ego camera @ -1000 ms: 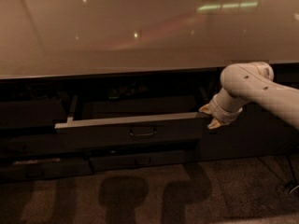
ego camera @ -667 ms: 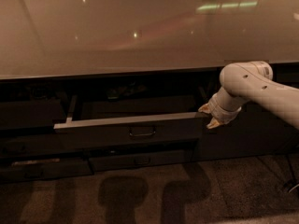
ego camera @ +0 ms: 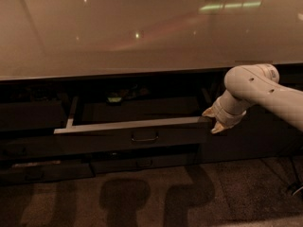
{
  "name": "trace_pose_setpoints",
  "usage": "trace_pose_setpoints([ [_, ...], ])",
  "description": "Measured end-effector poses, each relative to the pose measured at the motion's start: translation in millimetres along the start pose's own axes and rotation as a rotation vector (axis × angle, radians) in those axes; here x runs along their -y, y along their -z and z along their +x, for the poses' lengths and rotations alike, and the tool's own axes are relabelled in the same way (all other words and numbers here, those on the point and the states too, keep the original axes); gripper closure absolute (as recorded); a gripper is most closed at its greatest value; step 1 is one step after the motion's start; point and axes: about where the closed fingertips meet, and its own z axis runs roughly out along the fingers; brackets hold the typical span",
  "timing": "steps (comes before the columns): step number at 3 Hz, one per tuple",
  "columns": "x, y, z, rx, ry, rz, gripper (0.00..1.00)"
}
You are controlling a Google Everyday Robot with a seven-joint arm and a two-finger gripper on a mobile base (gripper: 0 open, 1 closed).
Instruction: Open top drawer
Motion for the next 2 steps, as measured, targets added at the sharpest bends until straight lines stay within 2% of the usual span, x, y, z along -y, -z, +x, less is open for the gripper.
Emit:
trace_pose_setpoints([
  [1,1.1,4.5,-3.7,0.016,-0.007,-0.002,0.81],
  [2,1.7,11.8,-7.9,0.018,0.000,0.010,0.58],
])
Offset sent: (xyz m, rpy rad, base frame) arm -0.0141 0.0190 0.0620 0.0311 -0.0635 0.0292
